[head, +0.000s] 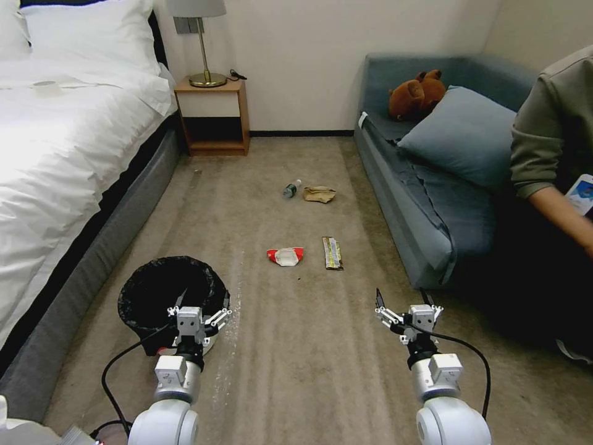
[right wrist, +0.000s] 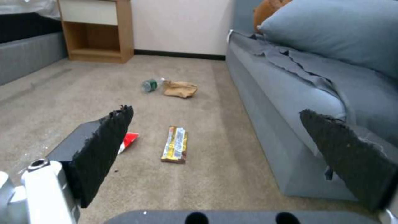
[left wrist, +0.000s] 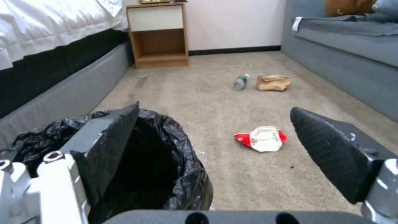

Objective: Pick up the trash bin, then pick up the garbage on the floor and place it into the trash bin.

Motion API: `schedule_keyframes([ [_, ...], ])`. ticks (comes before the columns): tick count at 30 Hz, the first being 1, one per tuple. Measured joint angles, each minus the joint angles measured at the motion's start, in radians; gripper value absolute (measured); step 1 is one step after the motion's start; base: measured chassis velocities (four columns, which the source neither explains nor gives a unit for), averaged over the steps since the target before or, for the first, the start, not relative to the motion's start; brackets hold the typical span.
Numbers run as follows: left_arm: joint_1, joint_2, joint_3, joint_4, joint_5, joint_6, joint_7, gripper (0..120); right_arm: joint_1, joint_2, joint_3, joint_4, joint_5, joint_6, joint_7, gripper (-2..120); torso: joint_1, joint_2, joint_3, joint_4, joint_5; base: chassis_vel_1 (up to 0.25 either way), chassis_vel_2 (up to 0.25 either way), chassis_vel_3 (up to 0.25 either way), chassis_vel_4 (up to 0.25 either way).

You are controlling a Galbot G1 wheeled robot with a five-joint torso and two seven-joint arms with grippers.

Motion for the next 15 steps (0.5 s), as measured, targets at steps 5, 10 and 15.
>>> schedule_keyframes([
  [5,-0.002,0.043,-0.03,-0.009,-0.05,0.019,-0.021,97,0.0,-0.003,0.002,0.0,0.003,0.0,0.0,100,0.0,0.0,0.0,0.0,-0.0003,0.0,0.0,0.0,0.0],
  [10,-0.009,0.167,-0.119,-0.041,-0.191,0.075,-0.09,98,-0.006,-0.028,0.02,0.021,0.039,-0.007,0.008,100,0.0,0.0,0.0,0.0001,0.0006,0.0,0.0,0.0,0.0],
  [15,-0.014,0.26,-0.185,-0.064,-0.297,0.118,-0.142,99,-0.022,-0.102,0.086,0.087,0.138,-0.025,0.044,100,0.0,0.0,0.0,0.0,-0.0006,0.0,0.0,0.0,0.0],
])
